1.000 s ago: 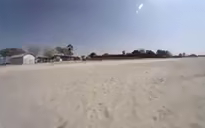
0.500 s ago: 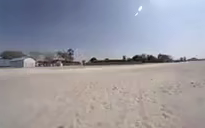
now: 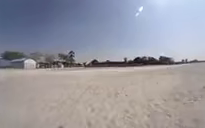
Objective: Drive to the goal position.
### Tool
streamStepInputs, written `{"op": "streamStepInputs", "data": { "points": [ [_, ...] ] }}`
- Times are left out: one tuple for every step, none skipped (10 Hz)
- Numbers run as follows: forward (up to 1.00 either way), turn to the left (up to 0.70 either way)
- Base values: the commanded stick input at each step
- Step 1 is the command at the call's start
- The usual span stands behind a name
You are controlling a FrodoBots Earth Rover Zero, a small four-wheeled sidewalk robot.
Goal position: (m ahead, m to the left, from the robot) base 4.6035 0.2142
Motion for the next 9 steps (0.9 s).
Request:
{"op": "streamStepInputs", "data": {
  "points": [
    [0.70,0.00],
    [0.70,0.00],
    [0.70,0.00],
    [0.70,0.00],
    [0.70,0.00],
    [0.70,0.00],
    [0.70,0.00],
    [0.70,0.00],
    [0.70,0.00]
  ]
}}
